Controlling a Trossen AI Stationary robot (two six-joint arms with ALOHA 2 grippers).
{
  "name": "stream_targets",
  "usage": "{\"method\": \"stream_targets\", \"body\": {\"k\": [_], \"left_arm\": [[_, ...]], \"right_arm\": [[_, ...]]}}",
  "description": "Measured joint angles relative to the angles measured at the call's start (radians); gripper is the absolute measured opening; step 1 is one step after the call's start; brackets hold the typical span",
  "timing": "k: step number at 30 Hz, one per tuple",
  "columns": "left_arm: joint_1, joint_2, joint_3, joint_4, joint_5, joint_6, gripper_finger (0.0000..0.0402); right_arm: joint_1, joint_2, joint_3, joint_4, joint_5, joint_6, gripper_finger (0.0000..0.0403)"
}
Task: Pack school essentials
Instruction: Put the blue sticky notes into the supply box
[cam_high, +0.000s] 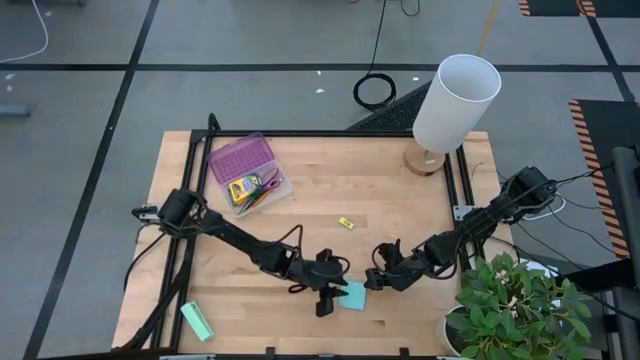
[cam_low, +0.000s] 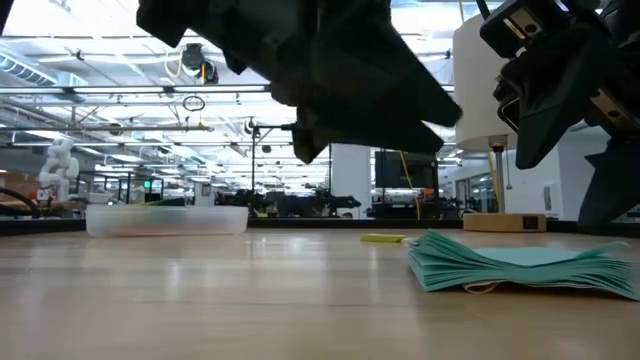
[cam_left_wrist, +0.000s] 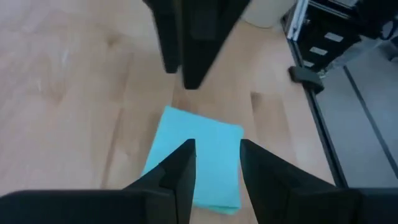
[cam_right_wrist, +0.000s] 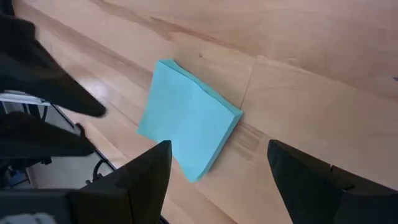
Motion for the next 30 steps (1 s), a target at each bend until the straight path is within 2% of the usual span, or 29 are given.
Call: {"method": "stream_targets", "body": {"k": [4,9,15,19,30], "left_arm": [[-0.002,0.053,-0.001,-0.027,0.002,0.017,0.0127],[0.009,0.108,0.001,-0.076,-0.010,-0.001,0.0127],[0.023,0.115,0.002,-0.063,-0.017,0.047,0.0126],[0.043,0.119,0.000,-0.031,0.023,0.047,0.0126],[0.042,0.015,-0.001,0.017,0.036,0.011,0.0126]], "right_arm": [[0.005,0.000,0.000,0.005,0.002,0.014,0.0258],[0.028,0.000,0.000,0.005,0.056,0.057,0.0258],[0.028,0.000,0.000,0.002,0.055,0.067,0.0258],[0.028,0.011,0.001,0.003,0.056,0.068,0.0258],[0.051,0.016,0.001,0.005,0.050,0.078,0.0258]]}}
